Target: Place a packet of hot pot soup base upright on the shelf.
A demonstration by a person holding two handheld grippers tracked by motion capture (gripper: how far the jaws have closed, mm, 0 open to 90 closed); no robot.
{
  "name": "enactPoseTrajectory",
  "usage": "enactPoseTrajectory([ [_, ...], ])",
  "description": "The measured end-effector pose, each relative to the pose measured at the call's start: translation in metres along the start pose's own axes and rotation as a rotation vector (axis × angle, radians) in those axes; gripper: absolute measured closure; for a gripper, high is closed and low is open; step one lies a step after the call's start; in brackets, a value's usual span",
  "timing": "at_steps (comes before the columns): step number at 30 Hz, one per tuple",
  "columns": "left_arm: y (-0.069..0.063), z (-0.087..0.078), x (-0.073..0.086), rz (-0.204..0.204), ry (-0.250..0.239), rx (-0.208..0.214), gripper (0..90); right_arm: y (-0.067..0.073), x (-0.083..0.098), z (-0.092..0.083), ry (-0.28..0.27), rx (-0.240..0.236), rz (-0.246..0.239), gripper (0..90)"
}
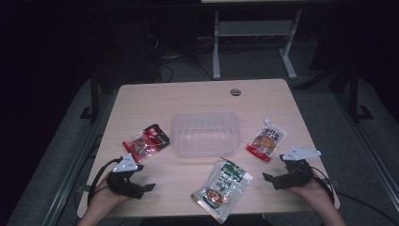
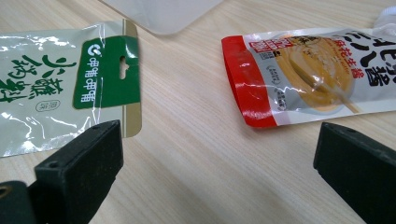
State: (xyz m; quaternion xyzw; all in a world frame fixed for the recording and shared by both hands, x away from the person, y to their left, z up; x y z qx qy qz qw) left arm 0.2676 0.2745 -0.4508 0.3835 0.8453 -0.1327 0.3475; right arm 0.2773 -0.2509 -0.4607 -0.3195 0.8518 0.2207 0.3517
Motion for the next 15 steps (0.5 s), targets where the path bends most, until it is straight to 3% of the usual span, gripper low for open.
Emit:
enactPoseTrajectory([
  [6, 0.002, -0.005, -0.003, -0.014, 0.006, -0.005, 23.0, 0.000, 0.000, -0.003, -0.012, -0.003, 0.007, 1.2],
  [15, 0.010, -0.015, -0.008, -0.045, 0.007, -0.010, 51.2, 0.000, 0.000, -0.004, -0.013, -0.003, 0.013, 1.2],
])
Point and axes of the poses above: each handheld gripper's, and its own axes: z roughly forward along the jaws, x roughly out of its underside, y roughly to its left, the point moved 1 cm from there along z, roughly forward along the jaws, and after that the axes turned 7 degrees about -x, right-handed, at the moved point
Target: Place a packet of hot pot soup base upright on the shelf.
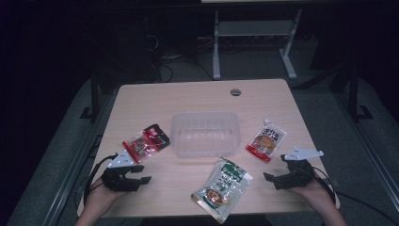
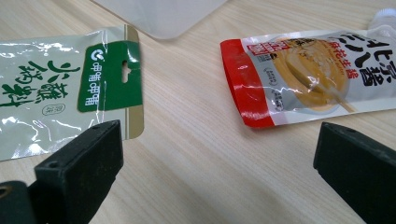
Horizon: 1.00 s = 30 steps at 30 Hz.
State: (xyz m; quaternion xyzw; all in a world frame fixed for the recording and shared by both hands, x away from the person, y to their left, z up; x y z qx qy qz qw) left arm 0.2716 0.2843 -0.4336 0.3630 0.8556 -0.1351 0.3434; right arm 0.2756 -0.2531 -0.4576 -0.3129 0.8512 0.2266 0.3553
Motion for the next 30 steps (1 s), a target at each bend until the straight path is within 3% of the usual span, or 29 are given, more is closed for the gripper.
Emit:
enactPoseTrajectory([
  [5, 0.009, -0.004, -0.004, -0.027, 0.005, 0.000, 68.8, 0.000, 0.000, -0.001, -0.003, -0.002, 0.005, 1.2],
  [8, 0.013, -0.007, -0.008, -0.048, -0.004, -0.002, 85.4, 0.000, 0.000, -0.001, 0.003, -0.005, 0.000, 1.2],
  [10, 0.016, -0.009, -0.011, -0.049, -0.007, -0.009, 89.7, 0.000, 0.000, 0.000, 0.005, -0.007, -0.002, 1.2],
  [26, 0.048, -0.001, -0.037, -0.095, -0.050, -0.085, 89.9, -0.001, 0.000, -0.001, 0.009, -0.011, 0.011, 1.3],
  [30, 0.053, 0.004, -0.045, -0.098, -0.036, -0.102, 89.9, -0.002, 0.001, -0.002, 0.008, -0.011, 0.012, 1.3],
])
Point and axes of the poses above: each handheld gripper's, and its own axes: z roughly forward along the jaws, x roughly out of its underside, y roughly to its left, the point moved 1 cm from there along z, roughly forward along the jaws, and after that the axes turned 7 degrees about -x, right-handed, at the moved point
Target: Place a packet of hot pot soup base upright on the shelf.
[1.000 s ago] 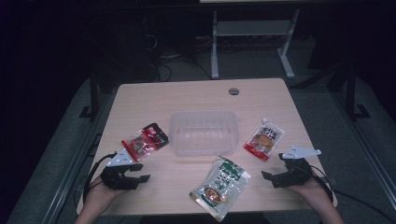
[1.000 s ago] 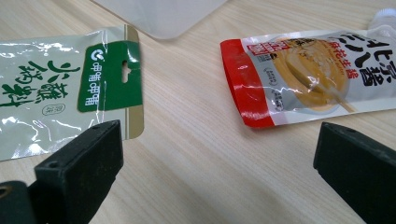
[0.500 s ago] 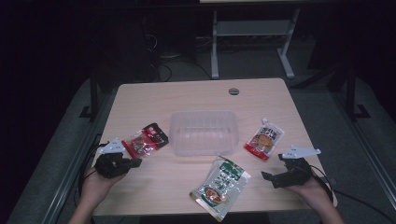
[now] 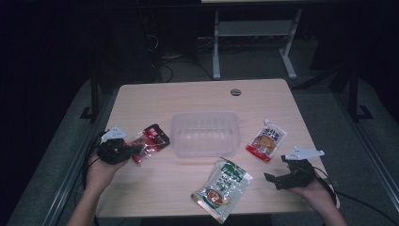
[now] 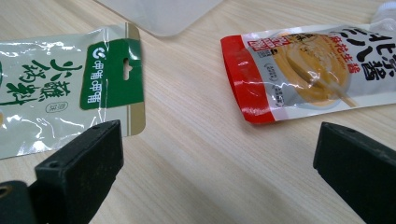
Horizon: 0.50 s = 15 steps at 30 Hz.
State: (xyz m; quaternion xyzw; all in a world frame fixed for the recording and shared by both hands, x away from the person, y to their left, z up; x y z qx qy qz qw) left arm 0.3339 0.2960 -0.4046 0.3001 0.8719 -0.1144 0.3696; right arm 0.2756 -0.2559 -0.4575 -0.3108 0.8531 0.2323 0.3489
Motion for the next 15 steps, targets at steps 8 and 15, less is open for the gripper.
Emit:
enactPoseTrajectory([
  [8, 0.012, 0.016, -0.016, 0.013, 0.001, -0.039, 89.9, 0.001, 0.000, 0.000, 0.005, -0.004, 0.006, 1.3],
  [15, 0.025, 0.032, -0.026, -0.005, 0.000, -0.070, 89.9, 0.001, 0.000, 0.000, 0.003, -0.008, 0.005, 1.3],
])
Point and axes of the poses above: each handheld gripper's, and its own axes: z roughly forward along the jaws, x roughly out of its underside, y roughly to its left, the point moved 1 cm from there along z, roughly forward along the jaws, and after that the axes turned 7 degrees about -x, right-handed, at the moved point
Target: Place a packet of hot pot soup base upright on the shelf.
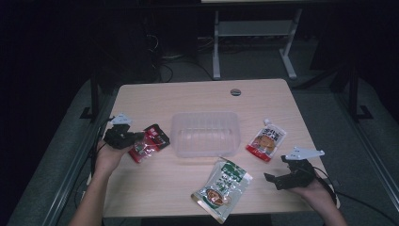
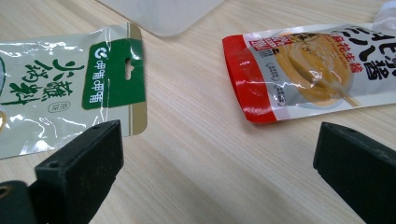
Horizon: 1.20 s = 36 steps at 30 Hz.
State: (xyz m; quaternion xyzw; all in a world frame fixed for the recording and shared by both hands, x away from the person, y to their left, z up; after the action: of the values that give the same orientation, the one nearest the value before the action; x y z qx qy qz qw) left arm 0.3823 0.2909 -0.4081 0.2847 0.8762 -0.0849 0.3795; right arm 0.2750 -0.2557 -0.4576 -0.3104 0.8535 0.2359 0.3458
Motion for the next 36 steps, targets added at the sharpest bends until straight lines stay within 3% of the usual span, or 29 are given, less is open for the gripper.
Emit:
enactPoseTrajectory([
  [7, 0.015, 0.018, -0.006, -0.036, -0.030, -0.027, 89.9, 0.000, 0.001, 0.000, -0.002, -0.002, -0.004, 1.3],
  [10, 0.021, 0.030, -0.006, -0.028, 0.007, -0.063, 89.9, 0.000, 0.001, 0.000, 0.002, -0.001, -0.003, 1.3],
  [13, 0.026, 0.038, -0.003, -0.041, 0.005, -0.059, 89.9, 0.000, 0.002, 0.000, 0.003, 0.000, -0.004, 1.3],
  [17, 0.029, 0.045, 0.002, -0.036, 0.040, -0.065, 89.9, 0.000, 0.003, -0.001, 0.007, 0.002, -0.006, 1.3],
  [19, 0.028, 0.049, 0.004, -0.050, 0.051, -0.058, 89.9, 0.000, 0.004, -0.002, 0.011, 0.005, 0.005, 1.3],
  [20, 0.029, 0.051, 0.005, -0.030, 0.060, -0.066, 89.9, 0.000, 0.004, -0.002, 0.011, 0.005, 0.005, 1.3],
  [25, 0.030, 0.058, 0.008, -0.026, 0.077, -0.076, 89.9, 0.000, 0.006, -0.002, 0.010, 0.003, 0.004, 1.3],
  [33, 0.024, 0.057, 0.011, -0.028, 0.100, -0.034, 89.9, -0.001, 0.006, -0.003, 0.013, 0.006, 0.012, 1.3],
  [36, 0.021, 0.054, 0.012, -0.011, 0.101, -0.025, 89.9, -0.001, 0.007, -0.003, 0.013, 0.007, 0.011, 1.3],
])
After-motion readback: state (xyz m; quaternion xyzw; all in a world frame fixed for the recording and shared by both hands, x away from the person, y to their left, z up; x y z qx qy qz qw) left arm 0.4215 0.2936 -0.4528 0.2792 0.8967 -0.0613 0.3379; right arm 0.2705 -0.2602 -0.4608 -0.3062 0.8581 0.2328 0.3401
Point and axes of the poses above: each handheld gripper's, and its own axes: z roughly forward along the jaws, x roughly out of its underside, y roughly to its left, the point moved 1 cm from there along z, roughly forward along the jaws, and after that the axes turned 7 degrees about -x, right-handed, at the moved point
